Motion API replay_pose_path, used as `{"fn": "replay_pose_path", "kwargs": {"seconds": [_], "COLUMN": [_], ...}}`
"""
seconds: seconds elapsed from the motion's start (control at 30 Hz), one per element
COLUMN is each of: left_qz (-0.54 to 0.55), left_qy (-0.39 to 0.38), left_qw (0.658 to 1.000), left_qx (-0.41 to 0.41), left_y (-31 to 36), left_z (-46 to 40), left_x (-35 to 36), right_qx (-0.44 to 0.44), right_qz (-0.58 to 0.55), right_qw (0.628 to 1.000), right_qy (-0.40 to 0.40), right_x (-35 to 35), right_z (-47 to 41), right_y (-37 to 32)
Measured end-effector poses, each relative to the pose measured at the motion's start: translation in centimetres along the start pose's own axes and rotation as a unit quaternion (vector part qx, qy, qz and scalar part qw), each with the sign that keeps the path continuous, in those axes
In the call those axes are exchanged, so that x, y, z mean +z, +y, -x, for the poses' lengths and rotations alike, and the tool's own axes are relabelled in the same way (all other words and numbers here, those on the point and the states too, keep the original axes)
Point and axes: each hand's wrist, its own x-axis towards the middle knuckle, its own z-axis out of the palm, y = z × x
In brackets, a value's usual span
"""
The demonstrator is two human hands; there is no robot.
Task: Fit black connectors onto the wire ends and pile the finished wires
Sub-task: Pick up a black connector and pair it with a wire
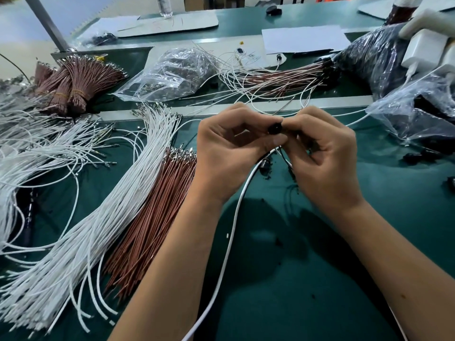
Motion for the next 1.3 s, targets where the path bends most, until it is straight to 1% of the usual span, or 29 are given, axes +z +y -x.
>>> {"fn": "replay_pose_path", "kwargs": {"seconds": [0.4, 0.57, 0.77, 1.0, 1.17, 1.3], "left_qz": [0.005, 0.042, 0.071, 0.096, 0.091, 0.072], "left_qy": [-0.016, -0.011, -0.012, -0.020, -0.028, -0.045], "left_qw": [1.000, 0.999, 0.997, 0.995, 0.995, 0.996], "left_qx": [0.002, -0.008, -0.010, -0.032, -0.040, -0.028], "left_y": [0.6, 0.5, 0.5, 0.1, -0.1, 0.1], "left_z": [-0.1, -0.1, 0.0, 0.1, -0.1, -0.2], "left_x": [0.1, 0.1, 0.3, 0.0, -0.5, -0.7], "right_qx": [-0.017, -0.013, -0.018, -0.009, -0.017, -0.021], "right_qz": [0.024, 0.030, 0.028, 0.012, 0.007, 0.009], "right_qw": [0.999, 0.998, 0.999, 1.000, 1.000, 1.000], "right_qy": [0.042, 0.045, 0.032, 0.020, 0.013, 0.007], "right_x": [-0.2, -0.2, -0.5, -0.9, -0.9, -1.0], "right_z": [0.1, 0.0, -0.1, -0.3, -0.3, -0.4], "right_y": [-0.5, -0.5, -0.4, -0.1, -0.2, -0.3]}}
